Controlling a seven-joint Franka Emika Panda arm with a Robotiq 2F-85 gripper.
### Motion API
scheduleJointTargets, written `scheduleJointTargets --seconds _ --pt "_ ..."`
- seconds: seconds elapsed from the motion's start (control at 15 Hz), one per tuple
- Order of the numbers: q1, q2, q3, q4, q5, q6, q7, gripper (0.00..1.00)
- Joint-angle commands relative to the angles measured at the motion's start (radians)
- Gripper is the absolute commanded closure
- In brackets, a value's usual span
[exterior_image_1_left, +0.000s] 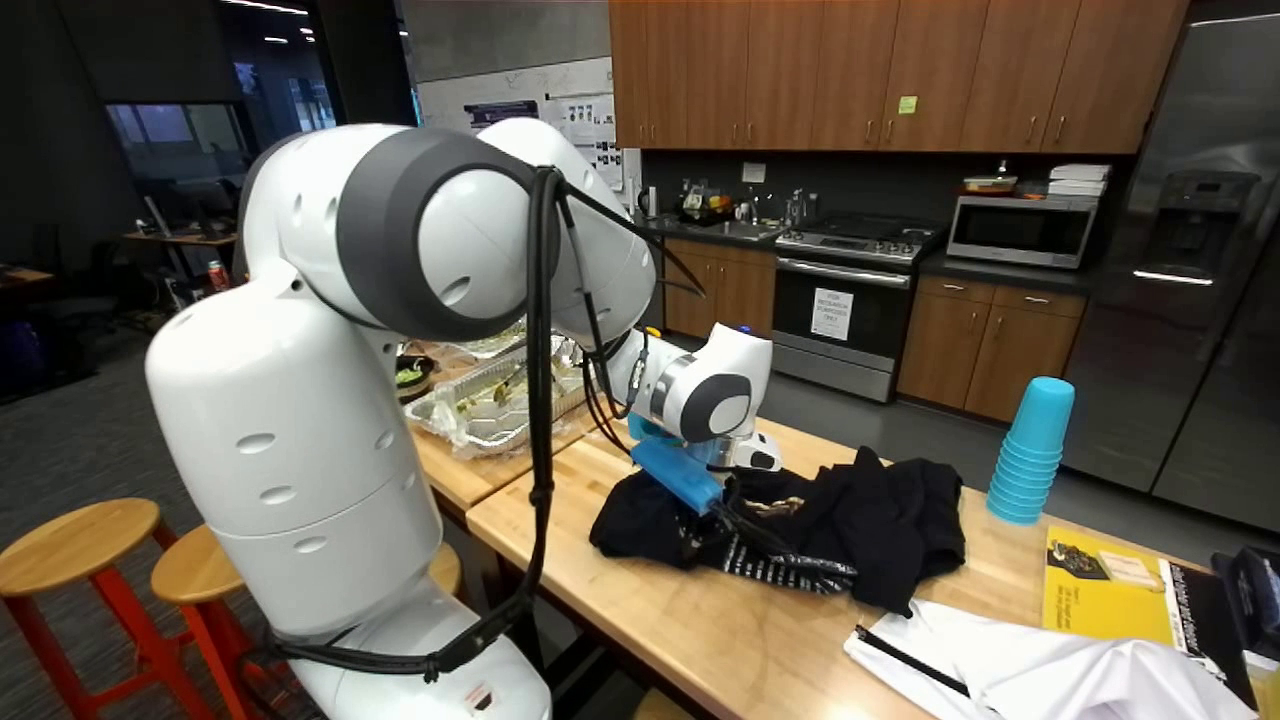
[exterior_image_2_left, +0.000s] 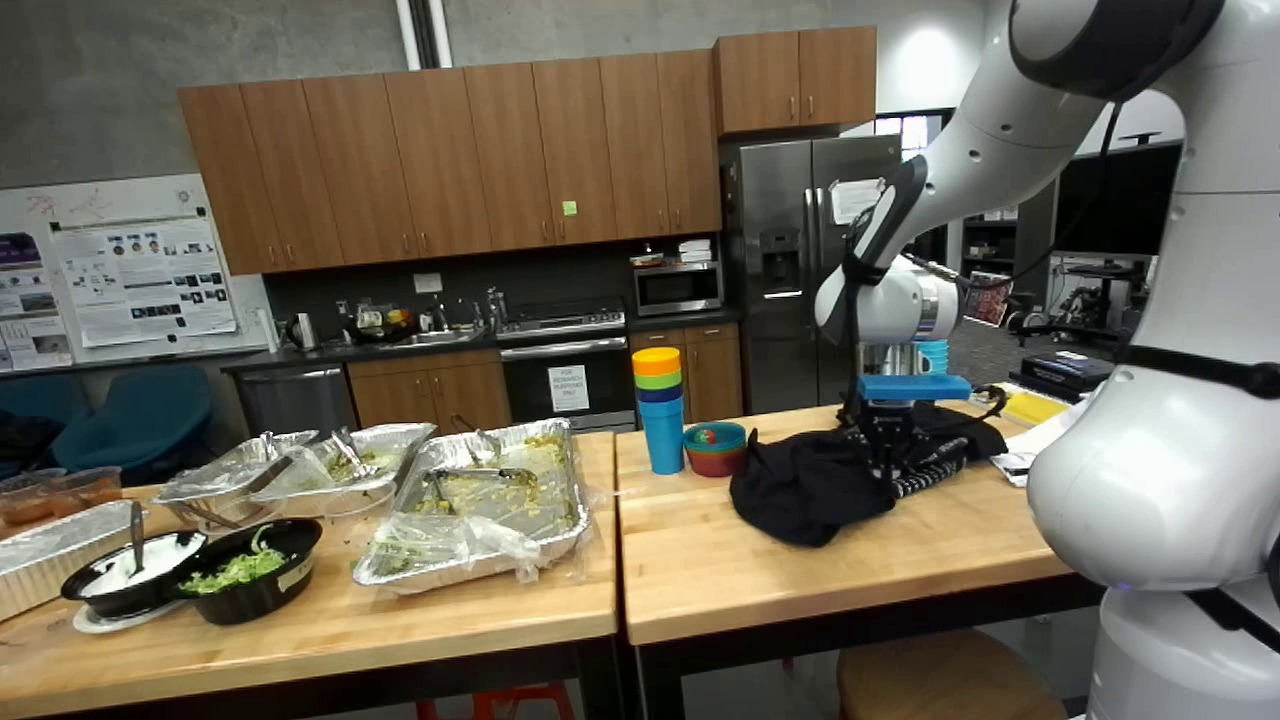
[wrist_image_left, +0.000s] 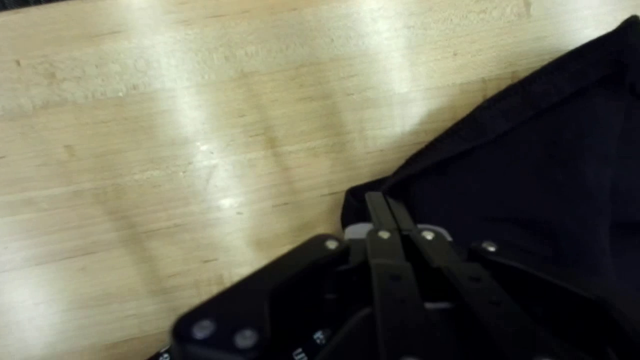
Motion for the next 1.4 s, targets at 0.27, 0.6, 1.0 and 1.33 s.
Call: scheduleJointTargets --seconds 0.27,0.6,1.0,1.33 --pt "0.034 -0.129 0.003 0.037 0.135 -0.072 -0.066 1.0" --pt "0.067 -0.113 0.01 0.083 0.256 -0.047 -0.097 1.0" --pt "0.099 -0.097 0.043 0.165 0.312 -0.048 -0.066 1.0" --pt "0.129 -0.064 0.095 0.224 0.293 -0.027 -0.009 1.0"
